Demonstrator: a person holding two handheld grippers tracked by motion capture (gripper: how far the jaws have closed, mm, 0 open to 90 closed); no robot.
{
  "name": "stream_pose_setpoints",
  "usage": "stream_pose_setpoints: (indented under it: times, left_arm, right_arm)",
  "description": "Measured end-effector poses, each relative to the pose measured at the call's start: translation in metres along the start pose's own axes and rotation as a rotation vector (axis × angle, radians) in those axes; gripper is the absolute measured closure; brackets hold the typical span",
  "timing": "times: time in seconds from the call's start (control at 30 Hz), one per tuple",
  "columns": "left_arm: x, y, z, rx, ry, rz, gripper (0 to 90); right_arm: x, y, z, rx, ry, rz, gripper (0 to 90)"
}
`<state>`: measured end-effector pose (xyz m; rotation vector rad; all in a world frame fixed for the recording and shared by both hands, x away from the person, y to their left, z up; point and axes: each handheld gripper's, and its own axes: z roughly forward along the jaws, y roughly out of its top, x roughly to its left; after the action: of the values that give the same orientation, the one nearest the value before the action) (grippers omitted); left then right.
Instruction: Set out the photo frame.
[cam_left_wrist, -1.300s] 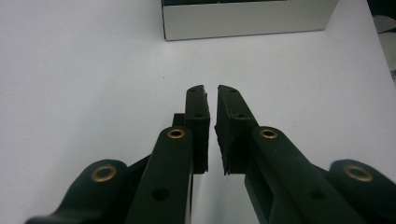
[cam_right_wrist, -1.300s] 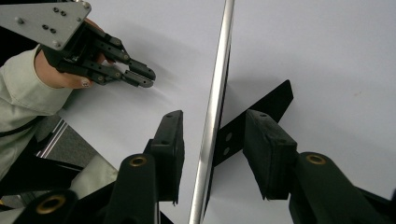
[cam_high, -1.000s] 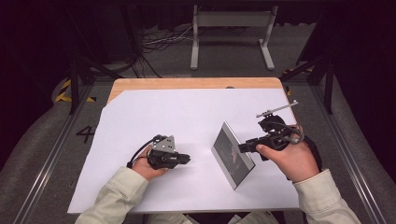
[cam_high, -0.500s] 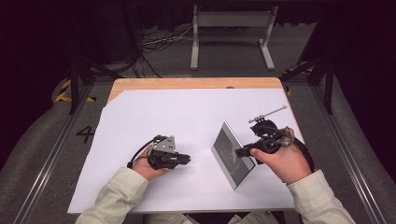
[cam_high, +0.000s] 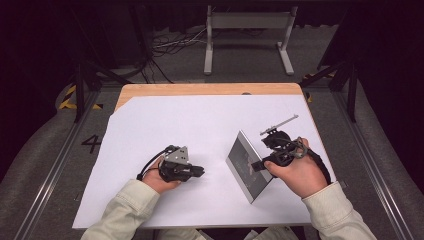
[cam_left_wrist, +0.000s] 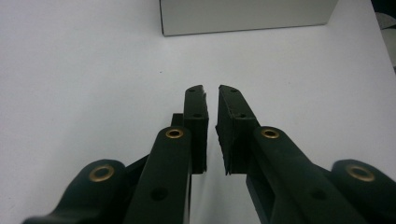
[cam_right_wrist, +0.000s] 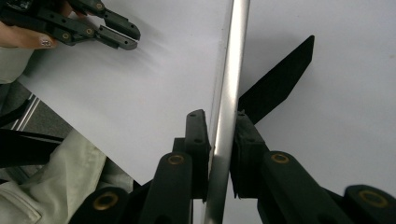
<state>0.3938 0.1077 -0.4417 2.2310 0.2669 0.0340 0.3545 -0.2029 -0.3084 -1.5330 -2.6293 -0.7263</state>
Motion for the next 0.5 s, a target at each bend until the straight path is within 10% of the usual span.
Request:
stream_pose_setpoints:
  times: [0.5]
  left_arm:
    - [0.0002, -0.0002, 0.0001, -0.002, -0.002, -0.002, 82.1]
  right_arm:
    - [-0.0050, 0.0005, -0.0065, 0.015, -0.041, -0.023, 83.9]
